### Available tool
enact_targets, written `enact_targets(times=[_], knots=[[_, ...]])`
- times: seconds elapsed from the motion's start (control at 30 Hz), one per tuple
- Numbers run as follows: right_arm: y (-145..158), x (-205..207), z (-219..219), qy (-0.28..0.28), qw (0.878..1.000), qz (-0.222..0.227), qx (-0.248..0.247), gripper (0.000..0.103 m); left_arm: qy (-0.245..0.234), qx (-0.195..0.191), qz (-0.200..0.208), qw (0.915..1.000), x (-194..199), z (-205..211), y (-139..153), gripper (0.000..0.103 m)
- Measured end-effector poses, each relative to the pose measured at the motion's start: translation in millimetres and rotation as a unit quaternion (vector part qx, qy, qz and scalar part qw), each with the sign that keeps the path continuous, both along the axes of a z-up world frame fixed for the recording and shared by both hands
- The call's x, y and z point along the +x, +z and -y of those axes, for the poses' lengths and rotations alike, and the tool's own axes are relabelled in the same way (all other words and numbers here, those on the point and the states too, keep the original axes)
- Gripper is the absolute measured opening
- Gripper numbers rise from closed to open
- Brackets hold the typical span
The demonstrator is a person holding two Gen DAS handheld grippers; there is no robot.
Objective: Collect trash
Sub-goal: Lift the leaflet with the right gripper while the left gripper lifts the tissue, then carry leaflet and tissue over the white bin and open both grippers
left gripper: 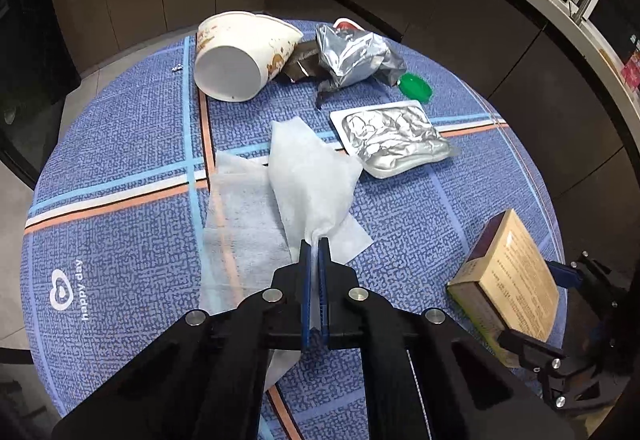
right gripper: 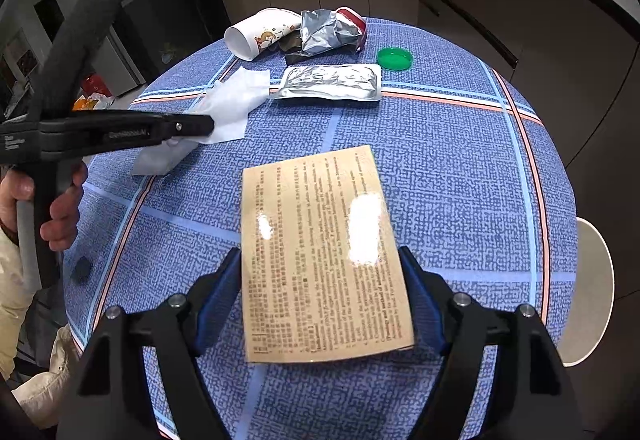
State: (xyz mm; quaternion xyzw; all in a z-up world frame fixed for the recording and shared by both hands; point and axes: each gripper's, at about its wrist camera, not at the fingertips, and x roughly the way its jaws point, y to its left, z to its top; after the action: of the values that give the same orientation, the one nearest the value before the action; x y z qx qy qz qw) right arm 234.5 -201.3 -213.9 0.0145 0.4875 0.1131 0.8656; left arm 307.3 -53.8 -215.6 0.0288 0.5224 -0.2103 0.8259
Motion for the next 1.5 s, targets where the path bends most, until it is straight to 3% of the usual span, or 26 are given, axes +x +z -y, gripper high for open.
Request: enact_targets(times=[0.23, 0.47, 0.6, 0.83, 1.17, 1.37, 1.5], knots=[[24.1, -12.4, 6.3, -0.006, 0.999, 0.036, 0.014, 0.076, -0.007, -0.007, 0.032, 0.9994, -24.1, -2.2, 30.7, 0.002], [62.1, -36.1, 27.1, -0.027, 0.996, 0.084, 0.023, 0.076, -0.029, -0.033, 0.083, 0.9955, -61.5, 12.1, 88.7, 0.002], [78.2, -54.2, 49.7, -0.049, 0.993, 0.106, 0.024, 0.076, -0.057, -0.043, 0.114, 0.9909, -80.3, 41.9, 119.4, 0.002], [89.3, -92.4, 108.2, -0.107, 0.986, 0.129, 0.021, 0.076, -0.105, -0.061, 0.131, 0.9839, -99.4, 108.1, 144.5, 0.002], [76.2, -144.4, 204.4, -0.196, 0.972, 0.127, 0.013, 0.076, -0.188, -0.083, 0.105, 0.9731, -125.7, 223.1, 134.3, 0.002], [50.3, -162.4, 249.8, -0.237, 0.966, 0.106, 0.017, 0.076, -0.228, -0.084, 0.071, 0.9675, -131.3, 286.3, 108.2, 0.002], [25.8, -160.8, 274.3, -0.253, 0.963, 0.085, 0.024, 0.076, -0.243, -0.062, 0.051, 0.9666, -127.3, 317.3, 83.3, 0.002]])
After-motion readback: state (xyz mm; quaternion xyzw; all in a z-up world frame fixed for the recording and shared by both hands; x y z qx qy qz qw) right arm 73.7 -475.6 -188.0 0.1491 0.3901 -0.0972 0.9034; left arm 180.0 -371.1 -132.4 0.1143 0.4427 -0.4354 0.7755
